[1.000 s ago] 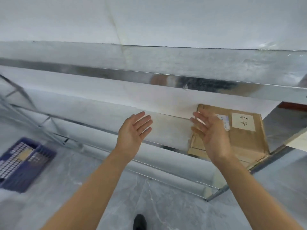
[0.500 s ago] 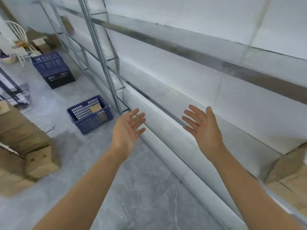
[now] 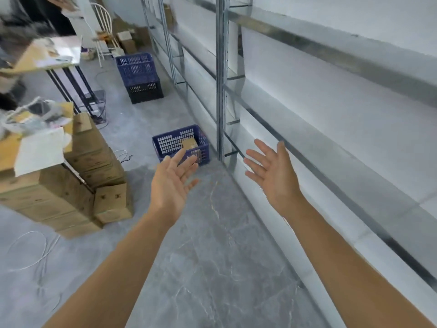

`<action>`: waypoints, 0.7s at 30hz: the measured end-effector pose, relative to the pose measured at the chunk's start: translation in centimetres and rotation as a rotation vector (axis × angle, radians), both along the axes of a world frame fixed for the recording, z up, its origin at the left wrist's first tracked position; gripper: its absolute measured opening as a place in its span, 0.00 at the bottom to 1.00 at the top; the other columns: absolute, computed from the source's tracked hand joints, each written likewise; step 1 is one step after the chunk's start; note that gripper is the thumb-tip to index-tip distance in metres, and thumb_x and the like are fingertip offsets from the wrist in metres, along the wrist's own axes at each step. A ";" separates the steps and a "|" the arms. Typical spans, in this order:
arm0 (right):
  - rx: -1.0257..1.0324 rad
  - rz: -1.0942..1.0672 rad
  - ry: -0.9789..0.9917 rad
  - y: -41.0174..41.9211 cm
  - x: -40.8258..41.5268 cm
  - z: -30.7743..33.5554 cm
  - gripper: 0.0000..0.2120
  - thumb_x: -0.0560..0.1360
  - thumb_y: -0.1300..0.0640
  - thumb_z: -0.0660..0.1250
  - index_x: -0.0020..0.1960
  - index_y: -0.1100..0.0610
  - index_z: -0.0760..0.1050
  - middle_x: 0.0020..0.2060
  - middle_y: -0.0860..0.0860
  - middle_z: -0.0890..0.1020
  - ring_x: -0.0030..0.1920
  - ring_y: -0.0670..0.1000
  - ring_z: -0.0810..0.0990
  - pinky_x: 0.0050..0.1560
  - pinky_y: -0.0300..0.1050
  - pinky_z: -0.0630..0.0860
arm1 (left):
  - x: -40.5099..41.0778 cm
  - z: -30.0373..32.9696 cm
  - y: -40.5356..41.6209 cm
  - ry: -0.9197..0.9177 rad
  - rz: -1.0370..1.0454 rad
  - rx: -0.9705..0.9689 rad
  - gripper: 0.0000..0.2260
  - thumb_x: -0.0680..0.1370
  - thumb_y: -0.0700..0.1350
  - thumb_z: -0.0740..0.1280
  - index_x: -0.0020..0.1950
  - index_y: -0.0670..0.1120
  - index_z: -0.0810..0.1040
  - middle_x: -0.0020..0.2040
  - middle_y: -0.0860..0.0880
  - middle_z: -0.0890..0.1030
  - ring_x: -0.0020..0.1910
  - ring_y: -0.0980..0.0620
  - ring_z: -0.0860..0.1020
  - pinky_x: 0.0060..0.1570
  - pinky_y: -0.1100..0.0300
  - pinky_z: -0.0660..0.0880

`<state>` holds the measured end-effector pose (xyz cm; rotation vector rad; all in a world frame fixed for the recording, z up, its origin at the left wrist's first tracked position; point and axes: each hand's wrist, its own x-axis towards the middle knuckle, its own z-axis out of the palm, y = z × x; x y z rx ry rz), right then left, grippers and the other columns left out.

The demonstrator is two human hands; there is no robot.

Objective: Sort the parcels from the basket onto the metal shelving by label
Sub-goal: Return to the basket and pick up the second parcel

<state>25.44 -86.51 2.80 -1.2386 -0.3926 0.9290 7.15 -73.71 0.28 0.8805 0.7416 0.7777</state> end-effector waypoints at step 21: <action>0.061 0.178 0.156 27.9 14.0 -2.4 0.30 0.86 0.37 0.47 0.83 0.50 0.61 0.69 0.51 0.77 0.77 0.57 0.73 0.79 0.60 0.66 | 11.4 -0.6 22.7 0.015 0.278 -0.061 0.22 0.86 0.51 0.50 0.77 0.50 0.71 0.71 0.45 0.78 0.71 0.44 0.76 0.71 0.42 0.71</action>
